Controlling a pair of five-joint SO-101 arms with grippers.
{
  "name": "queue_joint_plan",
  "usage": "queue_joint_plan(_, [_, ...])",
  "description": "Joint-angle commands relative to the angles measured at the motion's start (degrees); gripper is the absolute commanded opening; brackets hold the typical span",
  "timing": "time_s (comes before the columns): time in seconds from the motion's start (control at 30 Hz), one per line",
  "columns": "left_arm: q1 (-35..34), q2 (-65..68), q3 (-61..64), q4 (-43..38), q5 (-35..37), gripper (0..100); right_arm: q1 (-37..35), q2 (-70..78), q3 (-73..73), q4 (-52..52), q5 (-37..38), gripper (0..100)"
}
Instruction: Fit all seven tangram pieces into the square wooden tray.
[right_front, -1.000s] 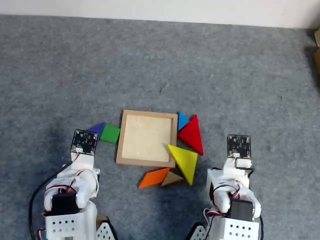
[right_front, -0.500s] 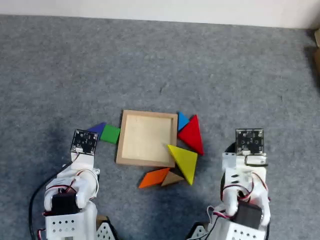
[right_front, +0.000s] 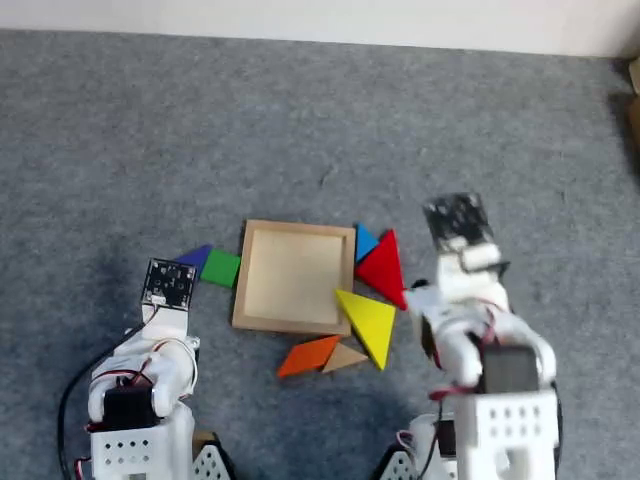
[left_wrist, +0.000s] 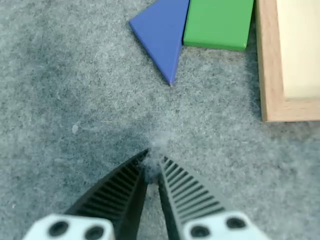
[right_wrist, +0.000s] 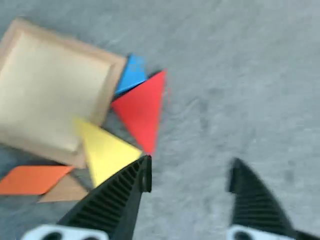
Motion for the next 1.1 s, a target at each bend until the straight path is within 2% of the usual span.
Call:
queue_joint_plan(0.0, [-0.13,-0.31,1.19,0.35,0.44,1,-9.71,11.47,-7.16,0.31,-3.96,31.3])
queue_joint_plan(0.13, [-0.13,-0.31,1.19,0.35,0.44,1,-18.07,17.19,-6.46,-1.63,-4.31,31.3])
queue_joint_plan(0.33, [-0.13,-0.31,1.19,0.35,0.44,1,-25.1,23.96,1.89,-11.38,-4.31,31.3])
queue_joint_plan(0.53, [-0.13,-0.31,1.19,0.35,0.44,1,-25.1,30.46,9.36,-23.34,-3.87,31.3])
queue_joint_plan(0.63, [-0.13,-0.31,1.19,0.35,0.44,1,-25.01,34.15,9.54,-24.31,-3.78,31.3])
queue_joint_plan(0.73, [-0.13,-0.31,1.19,0.35,0.44,1,-23.87,37.76,9.54,-24.57,-0.62,31.3])
queue_joint_plan(0.87, [-0.13,-0.31,1.19,0.35,0.44,1,-21.14,41.89,9.54,-24.57,2.37,25.7])
queue_joint_plan(1.07, [-0.13,-0.31,1.19,0.35,0.44,1,-21.05,45.85,9.54,-24.57,4.92,21.5])
